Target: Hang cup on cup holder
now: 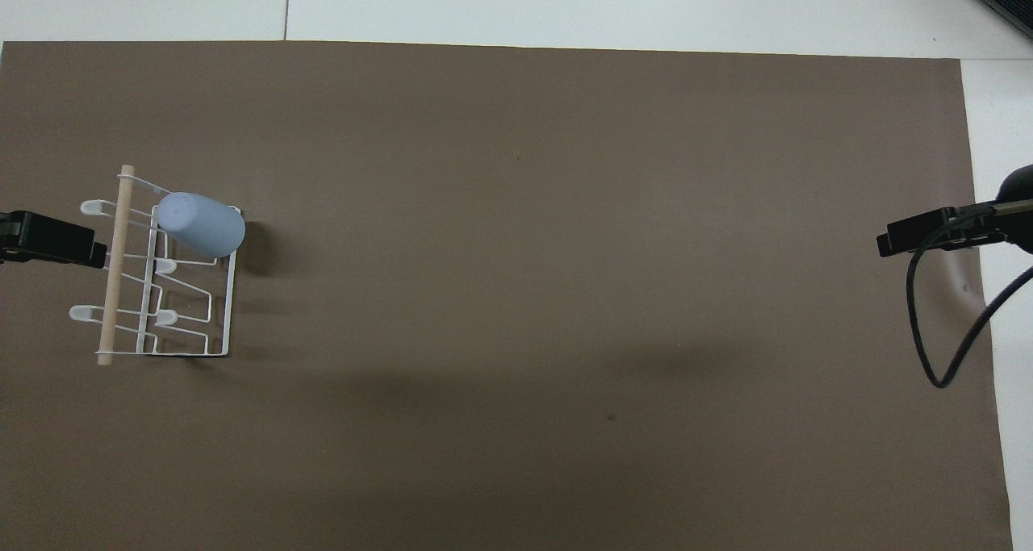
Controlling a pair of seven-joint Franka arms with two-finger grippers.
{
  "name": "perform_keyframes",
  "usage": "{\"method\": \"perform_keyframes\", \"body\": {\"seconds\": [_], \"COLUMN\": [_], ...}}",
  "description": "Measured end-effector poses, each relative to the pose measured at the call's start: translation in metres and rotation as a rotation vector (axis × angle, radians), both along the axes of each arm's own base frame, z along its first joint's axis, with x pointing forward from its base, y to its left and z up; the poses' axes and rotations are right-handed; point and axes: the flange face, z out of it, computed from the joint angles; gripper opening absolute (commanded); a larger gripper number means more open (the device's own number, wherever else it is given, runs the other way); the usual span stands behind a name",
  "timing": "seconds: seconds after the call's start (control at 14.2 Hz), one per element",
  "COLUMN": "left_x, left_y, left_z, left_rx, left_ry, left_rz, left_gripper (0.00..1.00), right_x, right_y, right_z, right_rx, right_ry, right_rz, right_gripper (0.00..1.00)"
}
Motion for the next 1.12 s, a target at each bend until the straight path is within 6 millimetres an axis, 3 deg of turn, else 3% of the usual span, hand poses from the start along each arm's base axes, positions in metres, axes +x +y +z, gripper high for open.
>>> {"method": "perform_keyframes", "body": {"seconds": [0.35,1.12], "left_x": [-0.002,-0.005], "left_y": [-0.008,-0.014], "left_z": [0.010,0.010], "left_rx": [0.013,0.015], "left_ry": [-0.013,0.000], "left_rz": [-0.018,-0.031], "left_gripper": [1.00,1.00], "right_x": [0.000,0.000], "right_y": [0.000,0.000], "right_z": [0.000,0.000], "right_rx": [0.000,0.000], "right_ry": [0.000,0.000], "right_rz": [0.000,0.000], "right_gripper": [1.00,1.00]}}
